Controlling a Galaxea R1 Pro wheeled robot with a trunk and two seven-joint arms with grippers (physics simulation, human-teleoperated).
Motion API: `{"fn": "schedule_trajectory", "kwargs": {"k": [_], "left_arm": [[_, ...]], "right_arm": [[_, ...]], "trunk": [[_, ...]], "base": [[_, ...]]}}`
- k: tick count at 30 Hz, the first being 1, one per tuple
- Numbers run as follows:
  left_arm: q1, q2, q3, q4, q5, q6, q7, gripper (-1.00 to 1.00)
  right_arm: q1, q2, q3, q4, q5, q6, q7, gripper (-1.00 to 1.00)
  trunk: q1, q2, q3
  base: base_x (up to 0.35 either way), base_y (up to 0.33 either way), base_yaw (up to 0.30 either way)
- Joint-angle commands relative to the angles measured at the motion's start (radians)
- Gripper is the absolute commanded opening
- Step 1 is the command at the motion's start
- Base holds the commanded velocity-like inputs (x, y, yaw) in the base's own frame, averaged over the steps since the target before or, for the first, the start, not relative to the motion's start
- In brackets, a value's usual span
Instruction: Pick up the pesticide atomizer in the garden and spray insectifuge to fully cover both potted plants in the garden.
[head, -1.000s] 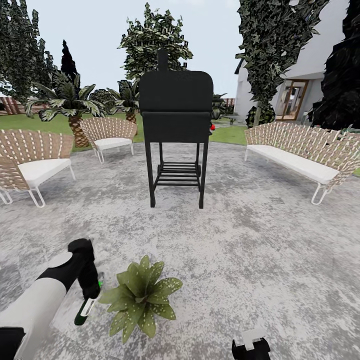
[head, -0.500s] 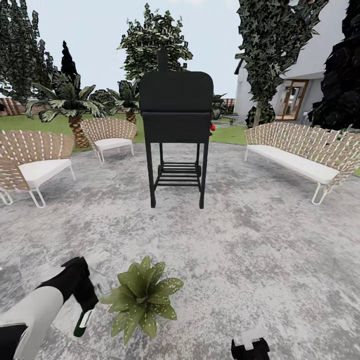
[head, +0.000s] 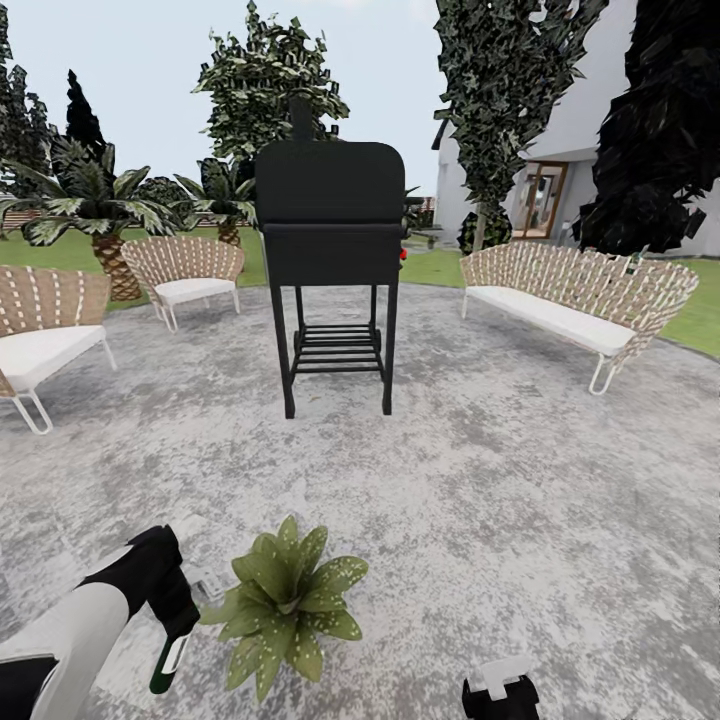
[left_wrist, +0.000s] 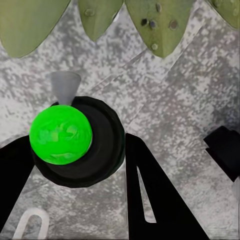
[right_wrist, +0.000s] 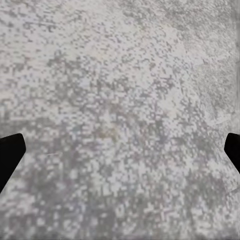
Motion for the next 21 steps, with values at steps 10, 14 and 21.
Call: {"fn": "schedule_trajectory", "kwargs": {"k": [10, 14, 21], "left_arm": [[0.003, 0.000, 0.007, -0.002, 0.000, 0.010, -0.004, -1.00], [0.005, 0.009, 0.007, -0.002, -0.003, 0.010, -0.001, -1.00], [0.095, 0.022, 0.005, 0.000, 0.000, 0.006, 0.079, -1.00]], "right_arm": [[-0.001, 0.001, -0.009, 0.001, 0.010, -0.003, -0.002, 1.00], [-0.001, 0.001, -0.009, 0.001, 0.011, -0.003, -0.002, 1.00], [-0.001, 0.001, -0.008, 0.001, 0.012, -0.003, -0.002, 1.00]], "trunk": [[0.000, 0.000, -0.001], [0.000, 0.000, -0.001], [0.000, 0.000, -0.001]], "base": [[0.000, 0.120, -0.150], [0.000, 0.106, -0.268], [0.000, 0.002, -0.016]]}}
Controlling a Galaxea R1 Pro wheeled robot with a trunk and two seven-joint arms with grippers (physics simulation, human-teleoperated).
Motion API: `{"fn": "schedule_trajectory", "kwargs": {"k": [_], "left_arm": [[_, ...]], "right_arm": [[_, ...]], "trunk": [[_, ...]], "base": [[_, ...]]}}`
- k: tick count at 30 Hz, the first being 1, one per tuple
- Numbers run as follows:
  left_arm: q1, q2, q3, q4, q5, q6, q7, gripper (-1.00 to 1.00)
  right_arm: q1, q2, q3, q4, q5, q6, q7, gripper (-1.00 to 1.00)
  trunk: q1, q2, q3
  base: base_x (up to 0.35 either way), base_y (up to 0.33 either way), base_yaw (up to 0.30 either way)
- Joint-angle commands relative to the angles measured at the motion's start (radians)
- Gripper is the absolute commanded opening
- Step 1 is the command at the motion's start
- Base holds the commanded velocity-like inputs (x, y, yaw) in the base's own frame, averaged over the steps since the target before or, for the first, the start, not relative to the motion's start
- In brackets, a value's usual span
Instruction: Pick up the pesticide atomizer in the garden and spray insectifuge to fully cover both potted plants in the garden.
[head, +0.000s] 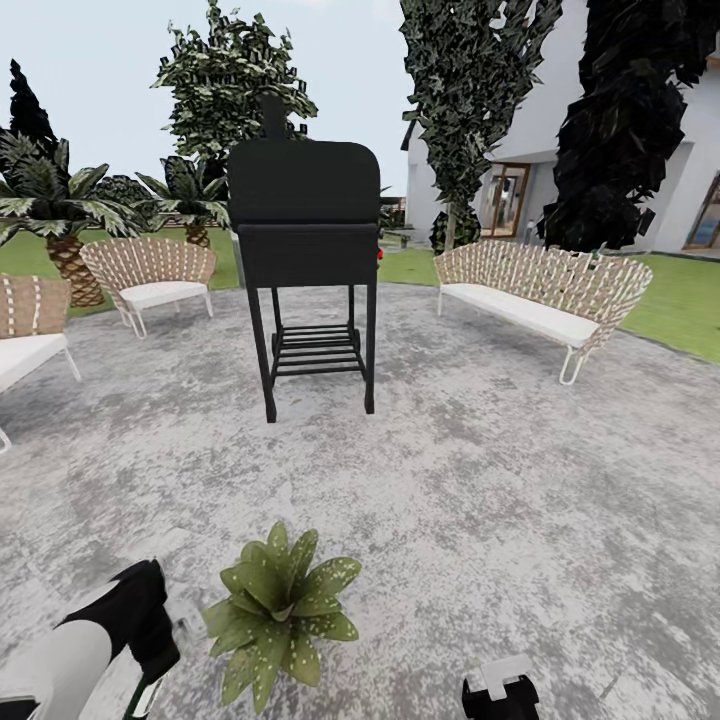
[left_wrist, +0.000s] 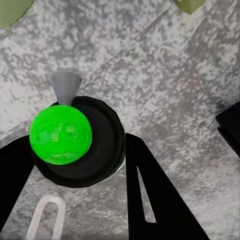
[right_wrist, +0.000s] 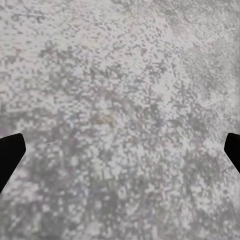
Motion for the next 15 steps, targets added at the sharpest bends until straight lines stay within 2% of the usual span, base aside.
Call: {"fn": "schedule_trajectory", "kwargs": {"k": [1, 4, 7, 11, 15], "left_arm": [[0.005, -0.001, 0.007, 0.004, -0.003, 0.008, -0.003, -1.00], [0.022, 0.009, 0.038, 0.011, 0.017, 0.007, 0.000, -1.00], [0.024, 0.022, 0.095, 0.004, 0.022, 0.006, 0.003, -1.00], [0.025, 0.034, 0.108, 0.002, 0.022, 0.006, 0.027, -1.00], [0.024, 0.026, 0.125, -0.003, 0.035, 0.009, 0.066, -1.00]], "right_arm": [[-0.001, 0.001, -0.008, 0.001, 0.010, -0.003, -0.003, 1.00], [-0.001, 0.001, -0.008, 0.001, 0.010, -0.003, -0.003, 1.00], [-0.001, 0.001, -0.008, 0.001, 0.011, -0.003, -0.003, 1.00], [-0.001, 0.001, -0.008, 0.001, 0.010, -0.003, -0.003, 1.00], [-0.001, 0.002, -0.008, 0.001, 0.009, -0.003, -0.004, 1.00]], "trunk": [[0.000, 0.000, -0.001], [0.000, 0.000, -0.001], [0.000, 0.000, -0.001], [0.000, 0.000, -0.001], [0.000, 0.000, -0.002]], "base": [[0.000, 0.000, 0.000], [0.000, 0.000, 0.000], [0.000, 0.000, 0.000], [0.000, 0.000, 0.000], [0.000, 0.000, 0.027]]}}
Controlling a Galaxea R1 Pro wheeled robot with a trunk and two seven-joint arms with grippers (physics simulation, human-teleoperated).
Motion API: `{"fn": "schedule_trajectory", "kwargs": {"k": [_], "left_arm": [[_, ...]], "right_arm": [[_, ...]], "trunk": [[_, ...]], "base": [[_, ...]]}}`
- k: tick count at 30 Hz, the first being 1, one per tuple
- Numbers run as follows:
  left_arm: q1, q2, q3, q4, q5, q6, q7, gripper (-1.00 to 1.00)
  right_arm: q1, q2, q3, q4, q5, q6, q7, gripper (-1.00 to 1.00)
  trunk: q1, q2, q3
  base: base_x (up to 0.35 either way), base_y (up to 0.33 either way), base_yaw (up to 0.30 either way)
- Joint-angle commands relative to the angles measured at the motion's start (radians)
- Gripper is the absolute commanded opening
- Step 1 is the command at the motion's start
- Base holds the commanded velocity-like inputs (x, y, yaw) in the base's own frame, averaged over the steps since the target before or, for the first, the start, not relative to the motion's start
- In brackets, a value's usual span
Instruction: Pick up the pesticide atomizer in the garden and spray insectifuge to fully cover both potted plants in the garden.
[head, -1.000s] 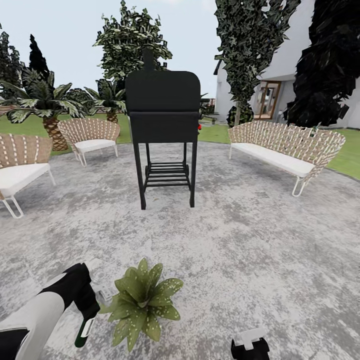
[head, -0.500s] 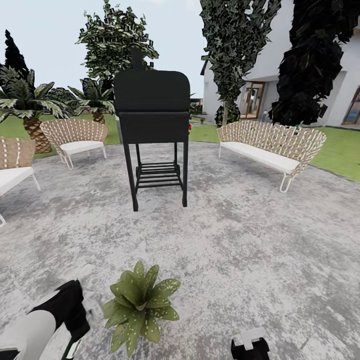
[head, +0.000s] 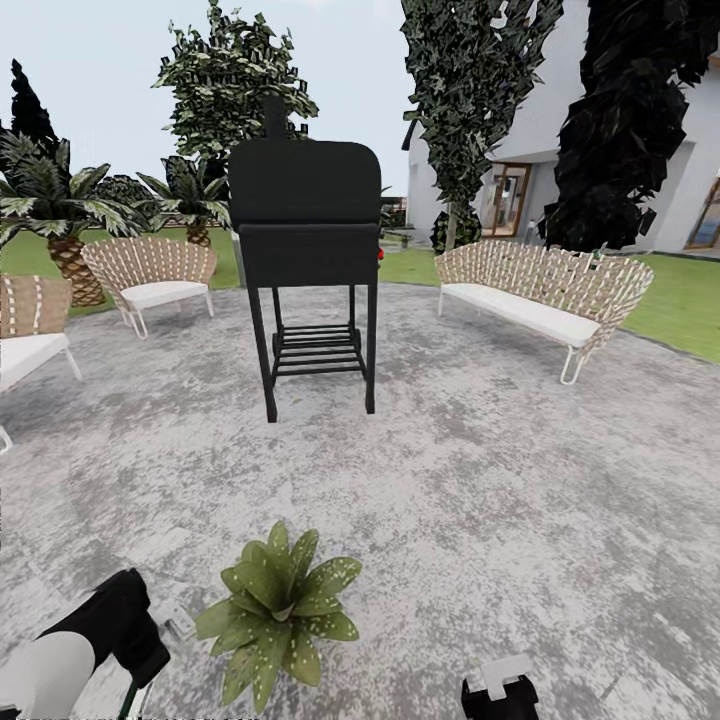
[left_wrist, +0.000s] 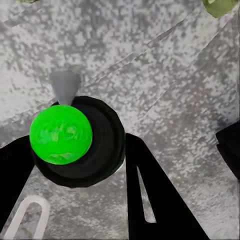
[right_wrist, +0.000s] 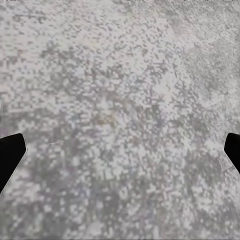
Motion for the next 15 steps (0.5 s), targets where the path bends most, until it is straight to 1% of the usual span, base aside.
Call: {"fn": "schedule_trajectory", "kwargs": {"k": [1, 2, 4, 6, 8, 13, 15], "left_arm": [[0.000, -0.002, 0.053, -0.032, 0.022, 0.006, -0.002, -1.00], [0.000, -0.003, 0.068, -0.041, 0.029, 0.003, 0.001, -1.00], [0.000, -0.004, 0.074, -0.041, 0.032, 0.002, 0.015, -1.00], [0.000, -0.006, 0.077, -0.038, 0.034, 0.001, 0.057, -1.00], [0.000, -0.006, 0.079, -0.035, 0.035, 0.001, 0.082, -1.00], [0.000, -0.005, 0.082, -0.040, 0.034, 0.003, 0.092, -1.00], [0.000, -0.009, 0.079, -0.037, 0.033, 0.005, 0.093, -1.00]], "right_arm": [[-0.001, 0.001, -0.008, 0.001, 0.010, -0.003, -0.003, 1.00], [-0.001, 0.002, -0.009, 0.001, 0.011, -0.003, -0.003, 1.00], [-0.001, 0.001, -0.009, 0.001, 0.011, -0.003, -0.003, 1.00], [-0.001, 0.000, -0.009, 0.001, 0.011, -0.003, -0.003, 1.00], [-0.001, 0.000, -0.009, 0.001, 0.011, -0.003, -0.003, 1.00], [-0.001, -0.001, -0.009, 0.001, 0.011, -0.003, -0.003, 1.00], [-0.001, -0.001, -0.009, 0.001, 0.011, -0.003, -0.003, 1.00]], "trunk": [[0.000, 0.000, -0.002], [0.000, 0.000, -0.003], [0.000, 0.000, -0.004], [0.000, 0.000, -0.004], [0.000, 0.000, -0.004], [0.000, 0.000, -0.004], [0.000, 0.000, -0.004]], "base": [[0.000, 0.000, 0.151], [0.000, 0.000, 0.145], [0.000, 0.000, 0.082], [0.000, 0.000, 0.025], [0.000, 0.000, 0.006], [0.000, 0.000, 0.001], [0.000, 0.000, 0.022]]}}
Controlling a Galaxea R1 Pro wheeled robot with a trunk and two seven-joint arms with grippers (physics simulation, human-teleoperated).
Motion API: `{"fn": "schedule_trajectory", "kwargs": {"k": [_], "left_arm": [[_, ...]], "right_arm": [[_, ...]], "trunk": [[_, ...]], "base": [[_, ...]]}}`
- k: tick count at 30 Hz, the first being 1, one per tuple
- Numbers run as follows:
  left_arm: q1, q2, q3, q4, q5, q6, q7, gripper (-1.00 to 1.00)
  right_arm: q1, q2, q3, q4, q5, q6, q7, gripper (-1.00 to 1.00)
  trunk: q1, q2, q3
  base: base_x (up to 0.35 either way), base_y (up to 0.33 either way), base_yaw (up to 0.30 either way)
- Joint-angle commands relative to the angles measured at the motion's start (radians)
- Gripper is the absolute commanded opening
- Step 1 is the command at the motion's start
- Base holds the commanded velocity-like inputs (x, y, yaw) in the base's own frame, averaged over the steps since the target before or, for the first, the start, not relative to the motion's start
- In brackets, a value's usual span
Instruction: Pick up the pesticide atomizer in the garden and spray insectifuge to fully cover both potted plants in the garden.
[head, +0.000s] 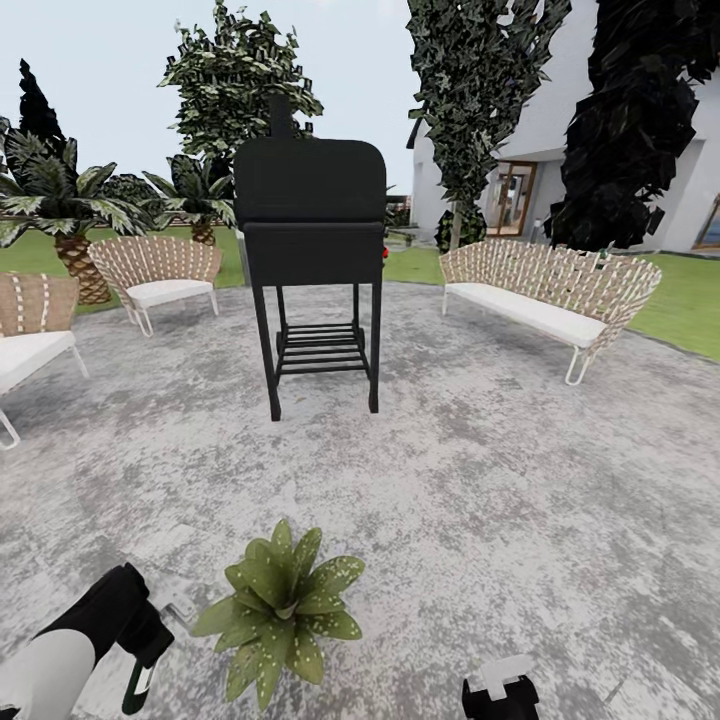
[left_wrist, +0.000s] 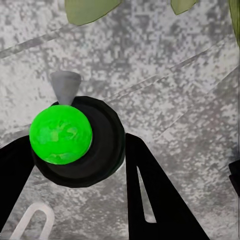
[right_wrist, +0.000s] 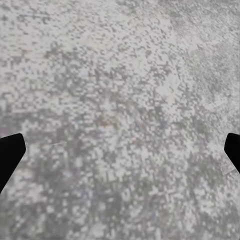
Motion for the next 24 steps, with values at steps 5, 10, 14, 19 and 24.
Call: {"fn": "schedule_trajectory", "kwargs": {"k": [5, 10, 14, 19, 24], "left_arm": [[0.000, -0.003, 0.008, 0.006, -0.001, 0.004, -0.005, -1.00], [0.008, 0.003, 0.019, 0.036, 0.054, 0.002, 0.006, -1.00], [0.014, -0.002, 0.022, 0.051, 0.072, -0.054, 0.054, -1.00], [0.016, 0.004, 0.024, 0.073, 0.071, -0.129, 0.063, -1.00], [0.024, 0.007, 0.042, 0.072, 0.071, -0.134, 0.064, -1.00]], "right_arm": [[-0.001, 0.001, -0.008, 0.001, 0.010, -0.003, -0.003, 1.00], [-0.001, 0.000, -0.009, 0.001, 0.010, -0.003, -0.003, 1.00], [-0.001, 0.000, -0.009, 0.001, 0.010, -0.003, -0.003, 1.00], [-0.001, 0.000, -0.009, 0.001, 0.010, -0.003, -0.003, 1.00], [-0.001, 0.001, -0.009, 0.001, 0.009, -0.003, -0.003, 1.00]], "trunk": [[0.000, 0.000, -0.004], [0.000, 0.000, -0.004], [0.000, 0.000, -0.004], [0.000, 0.000, -0.004], [0.000, 0.000, -0.007]], "base": [[0.000, 0.000, 0.191], [0.000, 0.000, 0.042], [0.000, 0.000, 0.002], [0.000, 0.000, 0.001], [0.000, 0.000, 0.161]]}}
